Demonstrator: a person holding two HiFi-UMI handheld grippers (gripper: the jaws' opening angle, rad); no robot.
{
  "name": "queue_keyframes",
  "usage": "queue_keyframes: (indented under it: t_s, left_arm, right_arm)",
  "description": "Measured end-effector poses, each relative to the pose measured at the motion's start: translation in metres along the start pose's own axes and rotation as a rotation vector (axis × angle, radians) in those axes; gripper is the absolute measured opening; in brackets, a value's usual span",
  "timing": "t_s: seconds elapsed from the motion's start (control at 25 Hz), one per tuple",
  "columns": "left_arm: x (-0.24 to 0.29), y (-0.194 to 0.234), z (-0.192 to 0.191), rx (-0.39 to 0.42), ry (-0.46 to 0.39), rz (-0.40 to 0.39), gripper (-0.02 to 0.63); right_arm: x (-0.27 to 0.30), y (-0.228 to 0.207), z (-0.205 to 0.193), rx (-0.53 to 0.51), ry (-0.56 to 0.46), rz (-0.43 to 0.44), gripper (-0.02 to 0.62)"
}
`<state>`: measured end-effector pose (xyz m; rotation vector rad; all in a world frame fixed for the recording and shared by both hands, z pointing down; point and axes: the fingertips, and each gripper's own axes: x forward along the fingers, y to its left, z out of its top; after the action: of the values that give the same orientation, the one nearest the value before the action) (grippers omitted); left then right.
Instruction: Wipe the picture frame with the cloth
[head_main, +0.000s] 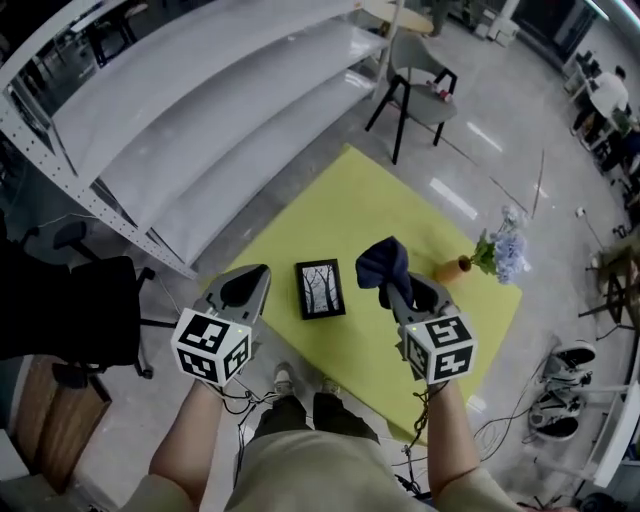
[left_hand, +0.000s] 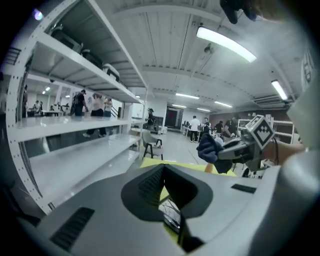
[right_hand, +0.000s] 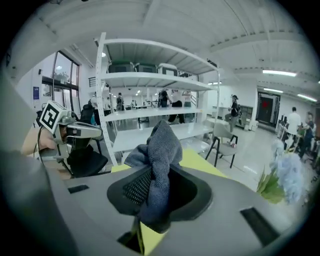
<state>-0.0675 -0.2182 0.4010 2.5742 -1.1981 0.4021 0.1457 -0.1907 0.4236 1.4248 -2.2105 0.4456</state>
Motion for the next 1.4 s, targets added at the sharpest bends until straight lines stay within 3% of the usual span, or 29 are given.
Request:
queue_keyframes:
  t_s: [0.4, 0.68, 0.92, 1.12, 1.28, 1.4]
  left_arm:
    - [-0.077, -0.007, 0.130, 0.286, -0.222, 0.146, 0.006]
    - [-0.124, -0.015, 0.187, 0.319, -0.380, 0.184, 0.006]
    - [-0.147, -0.025, 0.207, 0.348, -0.435, 0.184, 0.006]
    - [-0.155, -0.029, 0.210, 0.375, -0.483, 0.200, 0.006]
    - [-0.147, -0.030, 0.196, 0.386, -0.461, 0.182, 0.006]
    - [-0.141, -0.030, 0.184, 0.363, -0.450, 0.167, 0.006]
  right_arm:
    - [-0.081, 0.028, 0.134, -0.136, -0.336, -0.041, 0.098]
    - [-0.143, 0.047, 0.194, -0.238, -0.534, -0.078, 0.101]
    - [-0.185, 0.051, 0.219, -0.207, -0.674, -0.104, 0.103]
    - [-0.199, 0.053, 0.221, -0.150, -0.742, -0.078, 0.104]
    - [-0.187, 0.061, 0.210, -0.162, -0.706, -0.047, 0.103]
    - [-0.170, 0.066, 0.197, -0.127, -0.665, 0.022, 0.101]
